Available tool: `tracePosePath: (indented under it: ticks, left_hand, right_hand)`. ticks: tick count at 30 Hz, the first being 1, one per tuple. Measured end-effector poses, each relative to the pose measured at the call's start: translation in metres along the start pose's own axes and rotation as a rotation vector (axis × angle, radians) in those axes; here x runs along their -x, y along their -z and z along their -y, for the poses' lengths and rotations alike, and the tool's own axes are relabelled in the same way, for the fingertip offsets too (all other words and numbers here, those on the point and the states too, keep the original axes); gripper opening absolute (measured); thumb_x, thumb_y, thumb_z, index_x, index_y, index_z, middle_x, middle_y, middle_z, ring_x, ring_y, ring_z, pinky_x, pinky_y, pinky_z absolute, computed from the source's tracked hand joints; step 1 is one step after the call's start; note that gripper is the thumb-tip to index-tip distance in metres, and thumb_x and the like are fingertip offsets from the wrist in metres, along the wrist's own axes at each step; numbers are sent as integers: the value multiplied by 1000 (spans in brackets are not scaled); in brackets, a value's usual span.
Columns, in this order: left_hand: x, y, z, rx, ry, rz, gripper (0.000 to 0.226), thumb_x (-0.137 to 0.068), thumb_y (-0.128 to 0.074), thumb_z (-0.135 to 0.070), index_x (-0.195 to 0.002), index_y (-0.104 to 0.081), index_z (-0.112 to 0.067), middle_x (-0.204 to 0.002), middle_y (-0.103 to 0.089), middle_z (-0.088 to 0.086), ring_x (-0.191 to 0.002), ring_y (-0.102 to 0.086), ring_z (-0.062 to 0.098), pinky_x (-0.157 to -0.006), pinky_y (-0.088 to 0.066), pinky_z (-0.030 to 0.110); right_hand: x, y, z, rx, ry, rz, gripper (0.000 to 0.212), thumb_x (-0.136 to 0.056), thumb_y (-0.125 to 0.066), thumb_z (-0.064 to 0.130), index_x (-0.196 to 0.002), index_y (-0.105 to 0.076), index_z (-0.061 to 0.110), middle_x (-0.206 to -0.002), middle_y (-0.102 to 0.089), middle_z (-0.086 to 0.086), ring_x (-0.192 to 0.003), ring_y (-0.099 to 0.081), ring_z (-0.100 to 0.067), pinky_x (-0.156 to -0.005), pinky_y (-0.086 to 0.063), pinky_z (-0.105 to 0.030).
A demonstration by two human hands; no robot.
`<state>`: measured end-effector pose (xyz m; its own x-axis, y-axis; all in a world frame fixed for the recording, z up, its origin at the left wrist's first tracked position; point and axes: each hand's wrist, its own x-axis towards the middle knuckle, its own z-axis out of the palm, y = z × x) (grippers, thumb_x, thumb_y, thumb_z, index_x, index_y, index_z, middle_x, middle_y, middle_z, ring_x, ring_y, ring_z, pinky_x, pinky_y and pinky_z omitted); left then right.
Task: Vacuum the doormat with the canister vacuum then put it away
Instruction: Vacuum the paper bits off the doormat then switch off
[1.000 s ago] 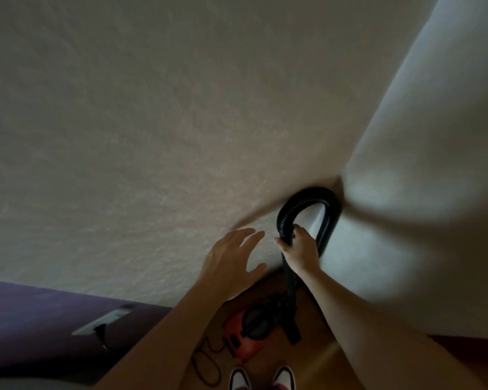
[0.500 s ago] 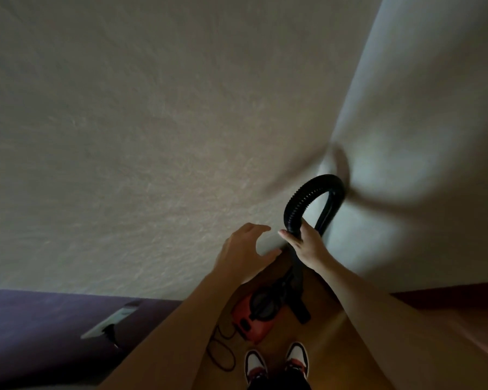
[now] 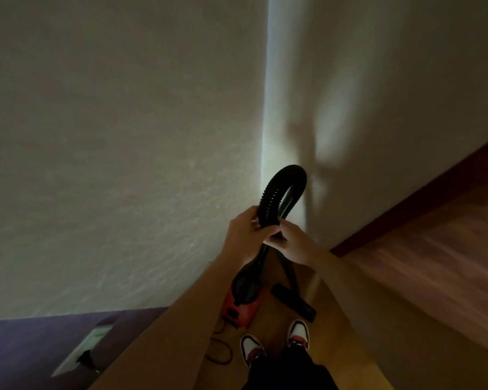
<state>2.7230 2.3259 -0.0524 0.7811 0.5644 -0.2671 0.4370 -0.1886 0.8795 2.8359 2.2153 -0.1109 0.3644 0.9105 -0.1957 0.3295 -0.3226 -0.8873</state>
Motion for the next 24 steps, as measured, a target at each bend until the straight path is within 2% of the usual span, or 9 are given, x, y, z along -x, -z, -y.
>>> tracePosePath:
  ticks: [4,6,8,11,13,16,19,22,24]
  left_hand:
    - [17,-26,-15,-19,-2,-43,34,-78,-80,-33,-106,-69,-15,-92,-73,-6,-82,-70,5,-75,-55,18]
    - [22,-35,-23,-76,-25,-62,36,-77,-80,-39,-102,-70,-16,-89,-72,-9,-77,-67,-2,-67,-49,7]
    - [25,-39,-25,-131,-39,-62,34,-76,-80,-42,-96,-70,-16,-83,-70,-10,-72,-64,-4,-62,-46,4]
    - [33,-51,-25,-162,-54,-52,36,-75,-79,-45,-85,-73,-11,-74,-72,0,-66,-67,12,-60,-54,23]
    - [42,-63,-25,-144,-47,-46,37,-75,-80,-43,-80,-72,-7,-70,-72,7,-65,-67,20,-58,-54,31]
    - [57,-82,-24,-156,-58,-15,31,-77,-81,-39,-74,-71,-10,-63,-69,1,-57,-64,11,-50,-49,18]
    - [77,-105,-28,-180,-67,-31,25,-77,-80,-40,-67,-65,-23,-58,-64,-10,-52,-59,0,-49,-43,11]
    - [102,-128,-38,-195,-43,-79,28,-76,-81,-41,-88,-61,-25,-75,-61,-16,-64,-58,-5,-58,-41,11]
    - [117,-138,-44,-134,-41,-92,62,-73,-84,-37,-125,-53,-22,-106,-60,-11,-92,-58,1,-76,-46,16]
  right_hand:
    - [32,-12,-9,-105,-134,-181,23,-95,-70,28,-108,-63,46,-103,-70,20,-101,-64,7,-96,-54,-30]
    - [52,-21,-22,-191,-180,-244,9,-91,-72,37,-99,-67,40,-94,-71,14,-94,-68,-1,-92,-55,-40]
    - [69,-28,-36,-236,-180,-270,19,-89,-71,51,-92,-67,33,-87,-68,5,-86,-68,-14,-85,-54,-46]
    - [95,-35,-49,-292,-202,-332,38,-89,-69,60,-101,-66,24,-89,-65,-12,-84,-65,-32,-83,-50,-56]
    - [113,-39,-53,-347,-206,-387,40,-86,-70,61,-104,-65,26,-86,-62,-14,-81,-62,-37,-77,-48,-52]
    - [142,-41,-64,-411,-228,-411,27,-87,-72,54,-108,-65,38,-94,-67,-5,-90,-65,-28,-83,-48,-45]
    - [175,-30,-68,-402,-236,-327,20,-95,-69,38,-114,-63,33,-81,-63,11,-74,-61,-16,-76,-43,-33]
    - [209,-14,-68,-366,-269,-242,29,-97,-64,42,-125,-57,36,-113,-68,-2,-102,-66,-20,-92,-50,-38]
    - [232,-4,-68,-356,-270,-182,37,-99,-62,40,-134,-54,32,-113,-67,2,-102,-65,-13,-89,-49,-32]
